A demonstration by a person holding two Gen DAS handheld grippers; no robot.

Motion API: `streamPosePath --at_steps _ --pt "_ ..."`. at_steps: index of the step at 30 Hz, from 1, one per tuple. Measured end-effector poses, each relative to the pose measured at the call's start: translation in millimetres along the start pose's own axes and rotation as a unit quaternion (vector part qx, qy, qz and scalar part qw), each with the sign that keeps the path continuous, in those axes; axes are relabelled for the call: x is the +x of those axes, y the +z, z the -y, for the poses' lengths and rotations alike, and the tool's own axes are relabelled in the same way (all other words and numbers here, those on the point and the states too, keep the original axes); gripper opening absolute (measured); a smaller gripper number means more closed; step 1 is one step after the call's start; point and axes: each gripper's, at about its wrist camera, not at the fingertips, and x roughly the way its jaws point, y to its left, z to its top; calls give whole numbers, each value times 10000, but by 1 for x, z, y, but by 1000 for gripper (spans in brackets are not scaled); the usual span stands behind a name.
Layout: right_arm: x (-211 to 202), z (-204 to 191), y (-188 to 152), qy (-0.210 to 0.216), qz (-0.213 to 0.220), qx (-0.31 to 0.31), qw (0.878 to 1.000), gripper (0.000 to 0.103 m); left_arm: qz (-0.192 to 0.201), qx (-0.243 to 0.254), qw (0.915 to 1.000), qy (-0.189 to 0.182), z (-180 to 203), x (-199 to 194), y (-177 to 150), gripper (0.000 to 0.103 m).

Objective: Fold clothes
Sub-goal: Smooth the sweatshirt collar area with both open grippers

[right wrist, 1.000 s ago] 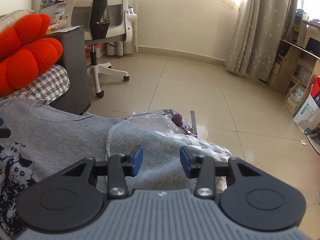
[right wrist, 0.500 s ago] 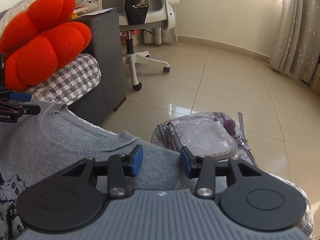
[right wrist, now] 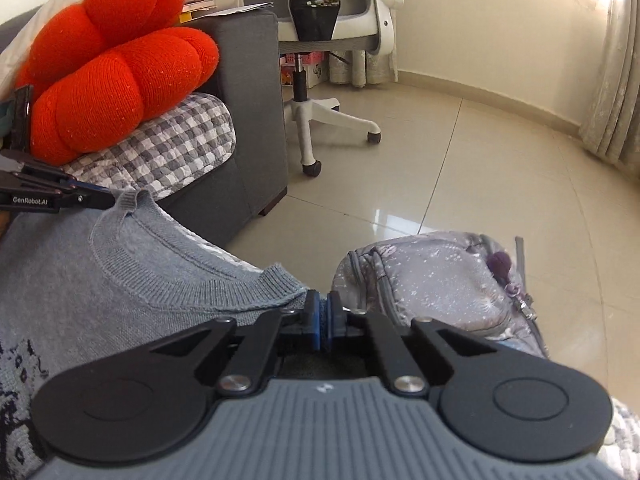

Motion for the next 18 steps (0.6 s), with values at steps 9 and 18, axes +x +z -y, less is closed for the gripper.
streamPosePath --at_steps 9,18 --pt "15 -12 5 -1023 -168 -300 9942 2 -39 482 9944 940 20 13 2 8" --pt "-30 -31 3 -859 278 88 9959 48 487 586 9930 898 38 -43 -5 60"
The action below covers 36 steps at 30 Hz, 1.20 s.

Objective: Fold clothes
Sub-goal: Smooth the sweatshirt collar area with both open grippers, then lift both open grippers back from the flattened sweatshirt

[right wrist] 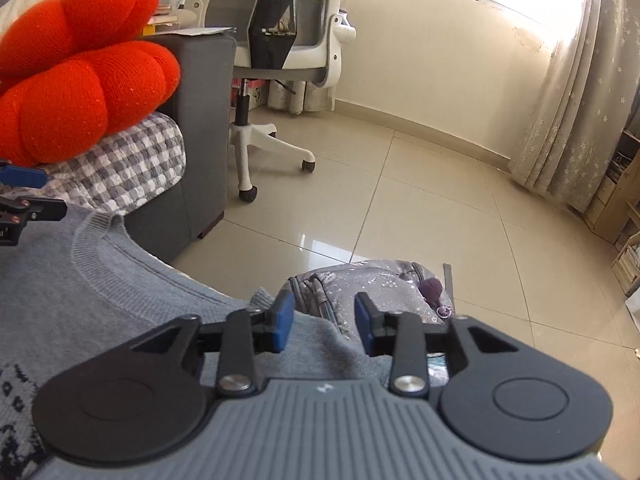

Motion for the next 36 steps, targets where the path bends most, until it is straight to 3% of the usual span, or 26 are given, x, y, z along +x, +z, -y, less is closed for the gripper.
streamPosePath --at_steps 5,7,14,29,36 --pt "-37 -29 -15 560 -8 0 9984 55 94 -7 9989 -465 14 -35 -13 78" --pt "-51 -42 -25 628 -2 -129 9979 60 33 8 9982 -600 21 -46 -24 80" --pt "-94 -63 -66 445 -67 -394 9982 66 -214 38 9973 -700 29 -84 -68 82" --pt "-207 -45 -154 190 -177 336 9991 71 -310 -732 9932 -845 15 -203 -156 89" --pt "-257 -40 -195 203 -214 533 9981 71 -276 -304 9952 -888 22 -258 -199 90"
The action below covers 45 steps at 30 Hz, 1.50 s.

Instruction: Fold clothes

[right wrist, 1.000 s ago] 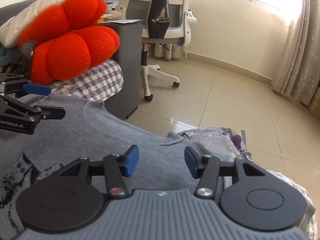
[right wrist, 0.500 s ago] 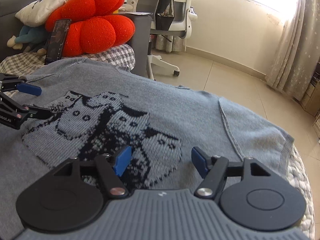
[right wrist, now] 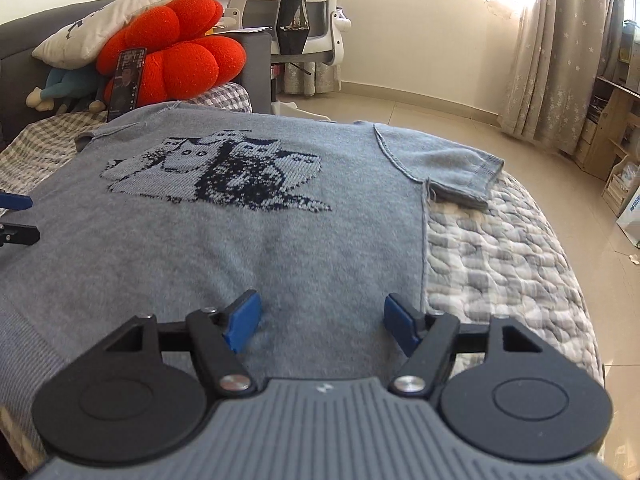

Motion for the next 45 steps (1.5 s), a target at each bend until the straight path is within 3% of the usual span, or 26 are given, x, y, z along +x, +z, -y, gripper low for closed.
streamPosePath --at_steps 7,16,22,27,31,37,45 --pt "-30 5 -20 -36 -253 -234 9994 73 -119 327 9990 -265 -7 -42 -25 92" --pt "-50 0 -24 -123 -704 -873 9936 79 -587 -25 9958 -701 -44 -61 -35 95" --pt "-53 -2 -4 -323 -876 -1315 9869 79 -595 -412 9947 -730 -64 -62 -22 95" --pt "-44 -12 34 -145 -641 -1367 9884 79 -417 -1158 9902 -653 -91 -40 -3 95" --pt "-24 -21 64 152 -438 -1194 9918 79 -250 -1962 9776 -715 -116 -15 12 95" --pt "21 -48 107 676 -93 -1004 9926 79 111 -3060 9481 -853 -161 19 29 94" --pt "90 -115 150 1520 87 -1257 9803 79 301 -4042 9104 -827 -211 62 36 86"
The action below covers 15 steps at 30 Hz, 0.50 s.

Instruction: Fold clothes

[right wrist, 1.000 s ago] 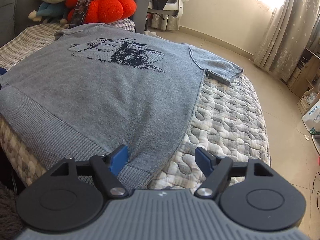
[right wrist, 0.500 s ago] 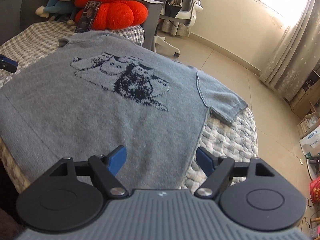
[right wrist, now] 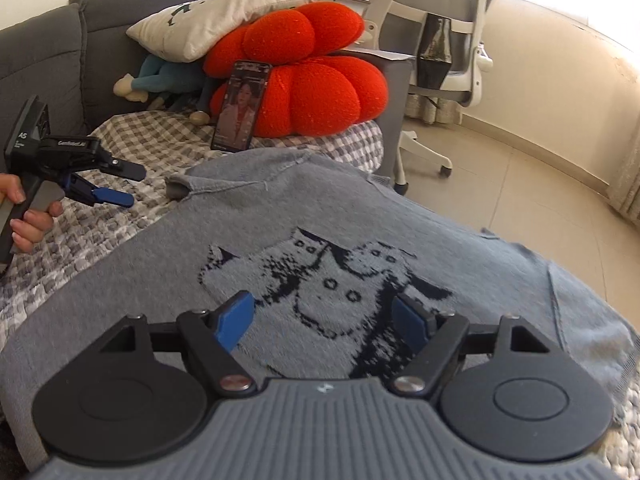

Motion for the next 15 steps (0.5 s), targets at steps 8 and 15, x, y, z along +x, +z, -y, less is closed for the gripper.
streamPosePath --at_steps 8,15 --pt "69 -49 52 887 364 -620 9935 75 253 -511 9980 -267 -12 26 20 80" --pt "138 -90 71 1242 500 -1206 9836 45 413 -722 9955 -462 -22 33 25 76"
